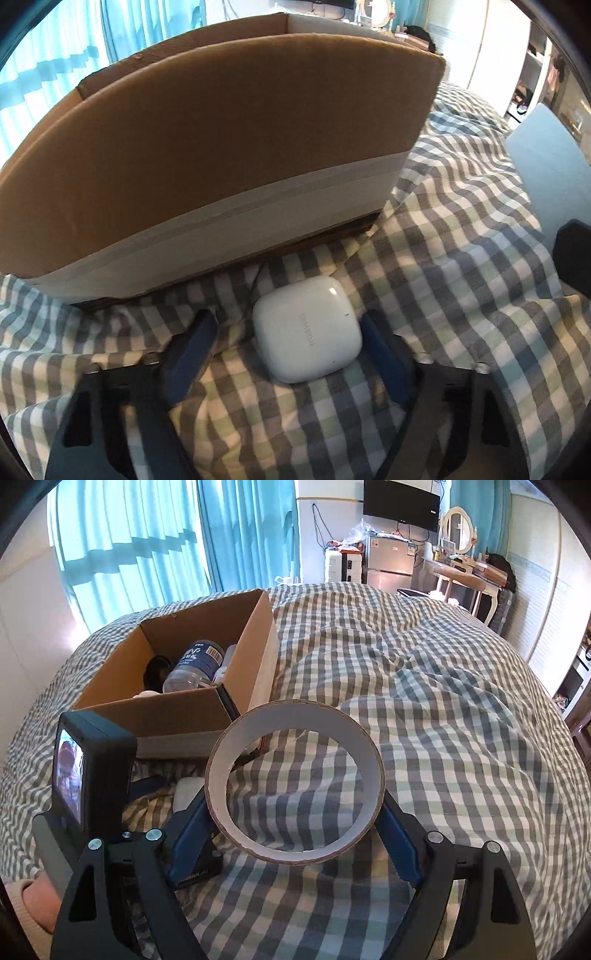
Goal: Organize objects
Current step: 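Grasp the brown tape roll with right tool while left tool grasps the white earbud case, then carry tape roll and earbud case over the box and lower them inside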
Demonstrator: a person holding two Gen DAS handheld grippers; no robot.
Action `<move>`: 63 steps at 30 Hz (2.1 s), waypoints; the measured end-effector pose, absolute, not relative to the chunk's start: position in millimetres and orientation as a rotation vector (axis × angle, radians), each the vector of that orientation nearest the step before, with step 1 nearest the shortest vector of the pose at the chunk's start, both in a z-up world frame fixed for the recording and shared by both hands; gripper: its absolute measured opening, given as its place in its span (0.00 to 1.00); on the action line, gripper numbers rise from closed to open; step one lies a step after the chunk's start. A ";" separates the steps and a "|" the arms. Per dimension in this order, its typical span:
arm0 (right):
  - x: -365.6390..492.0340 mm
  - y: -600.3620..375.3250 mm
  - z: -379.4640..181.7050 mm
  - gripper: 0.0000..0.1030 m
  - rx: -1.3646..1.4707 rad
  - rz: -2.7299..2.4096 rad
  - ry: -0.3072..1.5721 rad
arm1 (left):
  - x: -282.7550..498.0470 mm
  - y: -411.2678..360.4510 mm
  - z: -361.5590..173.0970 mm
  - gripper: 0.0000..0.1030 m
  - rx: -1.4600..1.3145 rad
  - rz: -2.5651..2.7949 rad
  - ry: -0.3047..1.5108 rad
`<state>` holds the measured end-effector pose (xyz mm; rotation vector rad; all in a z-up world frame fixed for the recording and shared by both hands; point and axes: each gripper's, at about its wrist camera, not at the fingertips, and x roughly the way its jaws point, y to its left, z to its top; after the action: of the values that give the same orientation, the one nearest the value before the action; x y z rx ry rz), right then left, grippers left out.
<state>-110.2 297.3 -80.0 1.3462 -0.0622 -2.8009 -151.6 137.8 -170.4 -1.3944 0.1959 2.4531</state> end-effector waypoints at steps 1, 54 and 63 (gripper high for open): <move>-111.1 297.2 -81.2 0.81 1.352 -2.798 -0.064 | -151.1 139.5 -170.8 0.54 -1.389 2.430 0.188; -58.5 202.8 60.9 0.81 0.942 -2.803 0.112 | -101.3 15.7 50.9 0.54 -0.943 2.749 -0.026; -166.9 207.5 60.7 0.81 0.985 -2.804 0.040 | -196.5 21.6 31.5 0.54 -0.999 2.791 0.046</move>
<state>-166.9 207.5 60.7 0.9850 0.0398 -2.8041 -196.5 21.6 31.5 -0.9992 0.0461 2.7907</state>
